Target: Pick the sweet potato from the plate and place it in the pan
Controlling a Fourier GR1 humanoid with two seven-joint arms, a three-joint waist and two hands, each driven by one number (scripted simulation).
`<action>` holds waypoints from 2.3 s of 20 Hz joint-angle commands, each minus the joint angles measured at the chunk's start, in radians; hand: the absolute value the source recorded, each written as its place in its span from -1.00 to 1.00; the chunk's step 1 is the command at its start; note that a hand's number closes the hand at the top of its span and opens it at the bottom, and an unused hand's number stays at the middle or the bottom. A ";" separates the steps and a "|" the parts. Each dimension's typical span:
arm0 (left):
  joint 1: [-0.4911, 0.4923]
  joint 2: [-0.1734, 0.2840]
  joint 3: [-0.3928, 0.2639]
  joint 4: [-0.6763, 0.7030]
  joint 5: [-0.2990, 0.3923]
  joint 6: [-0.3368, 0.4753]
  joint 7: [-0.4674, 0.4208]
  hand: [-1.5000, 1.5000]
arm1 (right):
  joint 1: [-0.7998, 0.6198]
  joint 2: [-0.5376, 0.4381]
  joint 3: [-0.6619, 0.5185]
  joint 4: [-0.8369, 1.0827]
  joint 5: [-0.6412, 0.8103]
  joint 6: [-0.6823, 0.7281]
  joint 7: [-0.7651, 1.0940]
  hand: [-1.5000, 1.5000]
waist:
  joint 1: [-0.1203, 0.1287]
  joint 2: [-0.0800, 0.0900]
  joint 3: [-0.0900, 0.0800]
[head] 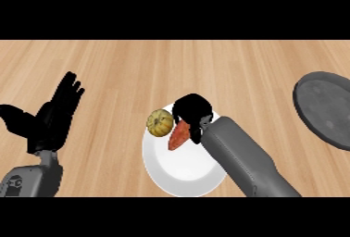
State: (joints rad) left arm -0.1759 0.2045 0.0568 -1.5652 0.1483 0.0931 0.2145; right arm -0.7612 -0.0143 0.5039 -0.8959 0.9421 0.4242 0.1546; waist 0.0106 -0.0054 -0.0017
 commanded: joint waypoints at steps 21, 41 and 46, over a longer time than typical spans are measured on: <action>0.078 0.007 0.056 -0.069 -0.008 0.014 0.047 0.00 | 0.422 -0.420 -0.125 -0.888 0.046 -0.152 0.107 1.00 | -0.095 -0.028 0.000; -0.005 -0.021 0.013 -0.035 -0.046 0.000 0.066 0.00 | 0.592 -0.546 -0.811 -1.210 -0.262 -0.023 0.079 1.00 | -0.016 0.005 0.002; 0.055 -0.037 0.007 -0.086 -0.041 -0.012 0.022 0.00 | 0.467 -0.639 -0.943 -0.879 -0.311 -0.077 -0.090 1.00 | 0.000 0.007 0.002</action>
State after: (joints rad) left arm -0.1515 0.1741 0.0744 -1.6093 0.1109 0.0850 0.2408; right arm -0.2267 -0.5930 -0.3284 -1.9621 0.6787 0.3740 0.1702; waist 0.0004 0.0007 0.0006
